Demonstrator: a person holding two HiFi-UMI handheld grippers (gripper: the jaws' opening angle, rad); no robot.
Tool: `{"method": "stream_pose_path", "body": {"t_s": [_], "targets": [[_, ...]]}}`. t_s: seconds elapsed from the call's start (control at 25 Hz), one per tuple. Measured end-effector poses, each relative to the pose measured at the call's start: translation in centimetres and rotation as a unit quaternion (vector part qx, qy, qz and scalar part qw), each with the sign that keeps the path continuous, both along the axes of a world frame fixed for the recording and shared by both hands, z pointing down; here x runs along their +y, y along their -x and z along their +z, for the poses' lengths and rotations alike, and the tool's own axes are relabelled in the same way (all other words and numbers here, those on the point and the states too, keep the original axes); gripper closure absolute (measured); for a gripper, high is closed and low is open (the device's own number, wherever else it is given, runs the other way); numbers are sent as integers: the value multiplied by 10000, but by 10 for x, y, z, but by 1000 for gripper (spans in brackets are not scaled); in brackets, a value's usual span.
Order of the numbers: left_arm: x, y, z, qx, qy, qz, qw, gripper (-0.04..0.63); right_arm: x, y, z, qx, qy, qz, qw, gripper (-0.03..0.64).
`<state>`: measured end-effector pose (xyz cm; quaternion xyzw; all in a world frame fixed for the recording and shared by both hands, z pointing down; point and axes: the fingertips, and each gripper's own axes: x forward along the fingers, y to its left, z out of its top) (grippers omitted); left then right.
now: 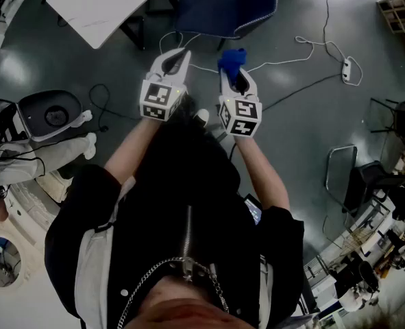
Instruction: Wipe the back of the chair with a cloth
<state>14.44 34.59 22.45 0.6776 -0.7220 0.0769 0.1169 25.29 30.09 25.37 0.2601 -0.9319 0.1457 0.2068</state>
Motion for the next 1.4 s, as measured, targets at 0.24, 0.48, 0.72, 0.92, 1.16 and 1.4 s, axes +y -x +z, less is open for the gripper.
{"method": "stream_pose_path", "body": {"t_s": [0.24, 0.48, 0.72, 0.92, 1.16, 1.4], "targets": [[-2, -2, 4, 23, 78, 22, 10000, 592, -6, -2, -5, -199, -3, 133, 9997, 503], [-8, -3, 6, -26, 165, 91, 9998, 592, -12, -3, -3, -231, 26, 233, 9995, 502], [-23, 11, 0, -144, 73, 72, 9998, 591, -24, 9, -1, -272, 84, 271, 9992, 502], [-47, 55, 5, -97, -8, -68, 9999, 591, -49, 29, 5, -284, 74, 444, 9986, 502], [-94, 106, 21, -14, 34, 56, 10000, 591, -90, 67, 16, -138, 51, 679, 9976, 502], [-149, 145, 27, 23, 115, 436, 9990, 591, -130, 113, 17, -22, 115, 891, 9960, 501]]}}
